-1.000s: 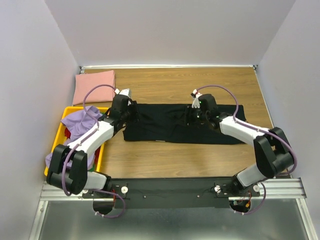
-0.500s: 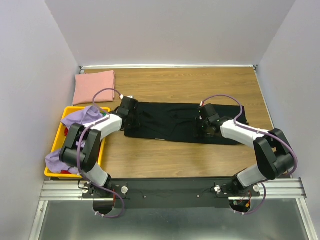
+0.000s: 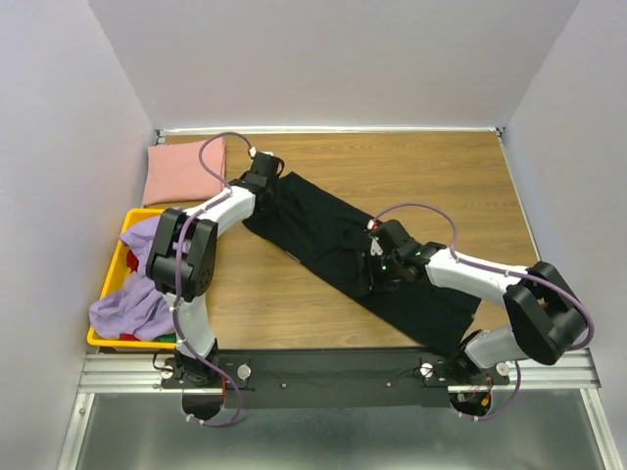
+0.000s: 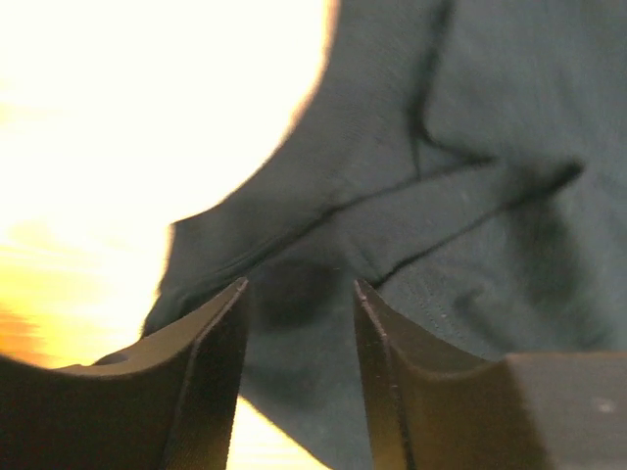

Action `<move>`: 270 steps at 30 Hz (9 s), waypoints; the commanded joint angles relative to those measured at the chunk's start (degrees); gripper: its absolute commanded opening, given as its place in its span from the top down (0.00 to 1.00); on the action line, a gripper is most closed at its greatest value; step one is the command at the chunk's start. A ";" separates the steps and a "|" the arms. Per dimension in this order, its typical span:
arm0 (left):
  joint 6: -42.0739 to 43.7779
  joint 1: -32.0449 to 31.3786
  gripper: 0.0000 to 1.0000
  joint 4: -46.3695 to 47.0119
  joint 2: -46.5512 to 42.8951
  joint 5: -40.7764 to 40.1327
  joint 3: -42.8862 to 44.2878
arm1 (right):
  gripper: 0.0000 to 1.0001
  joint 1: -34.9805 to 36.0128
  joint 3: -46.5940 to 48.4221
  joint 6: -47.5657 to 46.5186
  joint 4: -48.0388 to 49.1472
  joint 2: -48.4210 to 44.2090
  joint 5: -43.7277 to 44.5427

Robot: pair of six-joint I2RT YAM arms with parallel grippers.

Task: Fold and stack the t-shirts
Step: Fold the tshirt

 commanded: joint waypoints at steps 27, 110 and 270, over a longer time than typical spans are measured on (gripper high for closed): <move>1.70 0.30 0.06 12.17 -77.73 -1.97 -39.39 | 0.31 -3.45 65.39 -14.71 1.36 56.09 -20.84; 3.11 0.57 0.11 12.44 -70.96 6.56 -39.75 | 0.92 21.76 8.18 16.06 -9.62 4.60 3.60; -22.56 -34.59 0.51 -11.47 -29.74 8.05 -32.98 | 0.68 5.15 -14.50 22.56 -20.69 -15.09 6.59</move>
